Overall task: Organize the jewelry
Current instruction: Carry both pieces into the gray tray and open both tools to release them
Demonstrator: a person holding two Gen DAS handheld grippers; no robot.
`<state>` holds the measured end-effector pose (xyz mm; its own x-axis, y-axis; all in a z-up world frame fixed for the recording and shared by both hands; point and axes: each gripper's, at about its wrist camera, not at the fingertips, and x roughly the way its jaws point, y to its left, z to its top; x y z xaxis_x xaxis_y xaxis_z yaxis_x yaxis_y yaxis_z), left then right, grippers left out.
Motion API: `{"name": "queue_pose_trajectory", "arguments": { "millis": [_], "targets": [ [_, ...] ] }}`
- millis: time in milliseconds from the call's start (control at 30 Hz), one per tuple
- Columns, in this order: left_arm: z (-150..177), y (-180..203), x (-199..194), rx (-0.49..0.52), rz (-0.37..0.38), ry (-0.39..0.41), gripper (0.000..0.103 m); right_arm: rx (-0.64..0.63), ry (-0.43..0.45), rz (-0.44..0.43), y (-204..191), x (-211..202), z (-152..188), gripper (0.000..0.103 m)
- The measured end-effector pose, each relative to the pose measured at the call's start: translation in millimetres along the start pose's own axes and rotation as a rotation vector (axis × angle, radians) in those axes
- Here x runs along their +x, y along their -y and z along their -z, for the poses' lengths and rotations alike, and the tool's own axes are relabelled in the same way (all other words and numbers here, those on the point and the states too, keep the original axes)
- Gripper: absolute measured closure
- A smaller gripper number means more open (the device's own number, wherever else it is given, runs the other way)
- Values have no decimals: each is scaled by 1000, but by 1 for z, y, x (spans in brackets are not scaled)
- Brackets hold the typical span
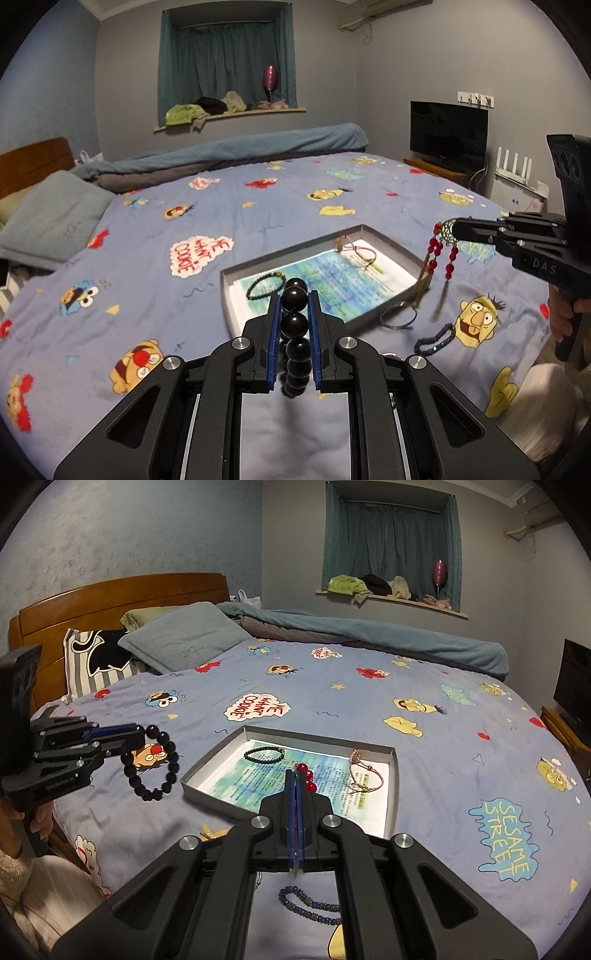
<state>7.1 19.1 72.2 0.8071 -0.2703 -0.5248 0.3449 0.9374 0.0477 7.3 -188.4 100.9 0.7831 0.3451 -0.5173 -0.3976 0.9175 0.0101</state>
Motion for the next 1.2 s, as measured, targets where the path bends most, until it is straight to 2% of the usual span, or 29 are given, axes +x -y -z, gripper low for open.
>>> {"name": "queue_pose_trajectory", "arguments": {
  "millis": [233,467,633,833,967,1067,1200],
  "targets": [
    [0,-4,13,-15,17,-20,88,16,2,19,9,4,-1,103],
    [-25,-7,35,-22,16,-2,88,44,33,63,25,17,-18,103],
    [-40,-5,61,-15,14,-12,88,80,29,92,42,43,-27,103],
    [-47,4,99,-7,73,-52,88,98,-11,88,53,80,-27,103],
    [-48,8,128,3,111,-88,88,61,-35,67,48,96,-26,103],
    [-49,7,160,-5,137,-135,88,33,-86,40,44,117,-26,103],
    [-51,2,191,-8,126,-169,88,45,-153,1,46,154,-24,103]
  ]
}}
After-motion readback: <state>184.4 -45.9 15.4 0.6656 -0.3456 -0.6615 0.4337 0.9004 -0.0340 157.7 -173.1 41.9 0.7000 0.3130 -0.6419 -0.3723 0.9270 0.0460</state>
